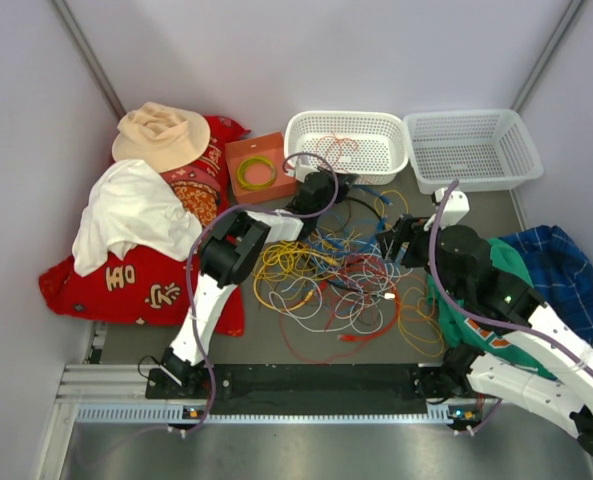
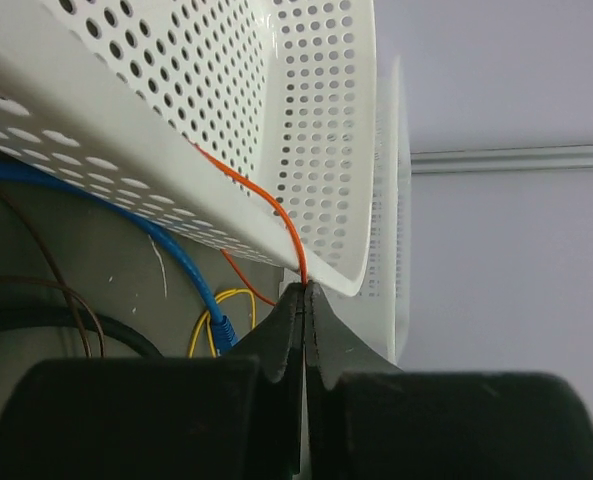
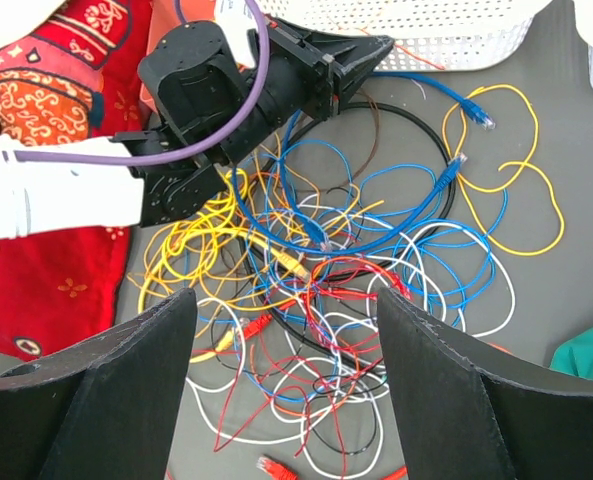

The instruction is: Untangle the cables

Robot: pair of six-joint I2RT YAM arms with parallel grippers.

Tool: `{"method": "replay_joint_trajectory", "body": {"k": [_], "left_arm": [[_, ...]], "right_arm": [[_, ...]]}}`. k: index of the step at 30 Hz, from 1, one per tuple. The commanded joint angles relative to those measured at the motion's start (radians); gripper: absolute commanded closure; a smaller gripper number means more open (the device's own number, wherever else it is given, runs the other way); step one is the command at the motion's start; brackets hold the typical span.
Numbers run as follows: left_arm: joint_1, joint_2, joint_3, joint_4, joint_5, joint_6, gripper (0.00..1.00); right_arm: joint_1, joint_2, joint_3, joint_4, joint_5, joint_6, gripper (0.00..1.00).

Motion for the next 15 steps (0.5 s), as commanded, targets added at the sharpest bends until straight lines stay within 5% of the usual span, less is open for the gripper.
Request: {"method": "replay_joint_trajectory", "body": {"k": [1, 15], "left_arm": [[0.004, -0.062, -0.019, 0.067, 0.012, -0.019, 1.00], [0.018, -0.143, -0.020, 0.124, 0.035, -0.070, 1.00]], "right_arm": [[-0.006, -0.004, -0.005, 0.039, 0.008, -0.001, 0.28], [-0.006, -0.011, -0.011, 0.036, 0.008, 0.003, 0.28]]}}
